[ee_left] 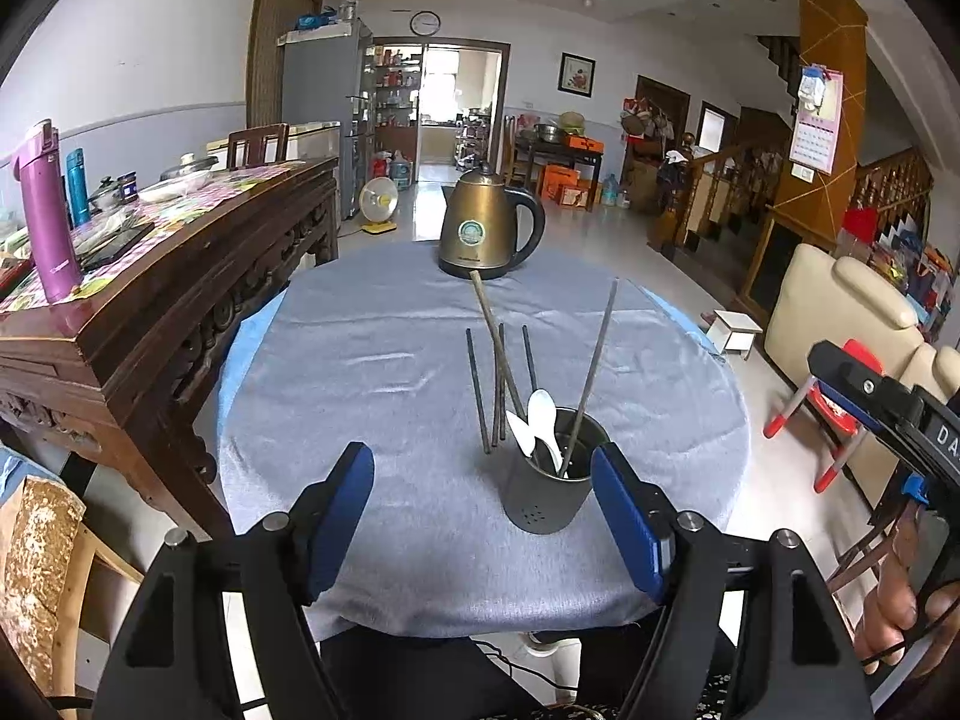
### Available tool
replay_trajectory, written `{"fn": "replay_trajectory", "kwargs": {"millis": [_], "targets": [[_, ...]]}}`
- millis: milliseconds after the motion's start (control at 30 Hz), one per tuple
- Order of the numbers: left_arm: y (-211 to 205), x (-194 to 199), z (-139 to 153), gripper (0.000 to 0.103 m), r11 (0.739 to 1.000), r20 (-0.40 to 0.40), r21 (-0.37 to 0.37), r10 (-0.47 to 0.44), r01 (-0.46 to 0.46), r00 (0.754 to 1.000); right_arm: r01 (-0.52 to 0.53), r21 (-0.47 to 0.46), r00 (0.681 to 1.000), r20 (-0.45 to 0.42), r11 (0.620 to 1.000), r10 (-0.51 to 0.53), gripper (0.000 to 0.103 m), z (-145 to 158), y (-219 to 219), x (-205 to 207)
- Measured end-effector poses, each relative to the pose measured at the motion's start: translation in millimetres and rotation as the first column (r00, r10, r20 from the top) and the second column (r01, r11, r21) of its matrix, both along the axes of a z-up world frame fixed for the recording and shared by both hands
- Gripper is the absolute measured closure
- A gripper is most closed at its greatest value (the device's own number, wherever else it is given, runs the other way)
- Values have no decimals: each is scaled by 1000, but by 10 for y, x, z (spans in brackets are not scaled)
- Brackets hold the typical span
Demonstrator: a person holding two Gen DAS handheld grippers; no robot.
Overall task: Organize utensils
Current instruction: 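Withdraw both open tools up and away from the cup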
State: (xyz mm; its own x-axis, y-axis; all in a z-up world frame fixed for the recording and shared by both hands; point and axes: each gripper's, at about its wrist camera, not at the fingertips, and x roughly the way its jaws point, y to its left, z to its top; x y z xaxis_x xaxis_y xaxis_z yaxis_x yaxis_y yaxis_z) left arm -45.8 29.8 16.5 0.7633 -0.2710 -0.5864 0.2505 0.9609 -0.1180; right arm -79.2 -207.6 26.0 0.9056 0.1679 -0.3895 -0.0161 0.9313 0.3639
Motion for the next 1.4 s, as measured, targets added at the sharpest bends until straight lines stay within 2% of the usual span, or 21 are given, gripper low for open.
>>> {"fn": "replay_trajectory", "kwargs": {"millis": [333,467,733,1000,1167,1400], "targets": [[28,35,-43,27,997,-34,-38,73,-74,997,10,-4,999,-34,1000,-10,46,28,-122,-155],[-47,44,-32,27,995,-41,-41,91,-93,995,23,-32,1000,-16,999,-23,46,77,-289,-326],[-120,-105,157,27,990,50,42,135,-137,990,35,70,999,35,997,-37,46,20,-667,-492],[-30,-178,159,27,981,55,112,155,-161,986,16,121,995,99,993,-28,46,4,-663,-523],[30,-234,143,27,980,67,128,142,-150,988,17,141,995,96,990,-31,46,-10,-647,-488],[189,-263,64,27,980,65,105,161,-167,985,23,127,998,63,992,-31,46,-4,-554,-409]]}}
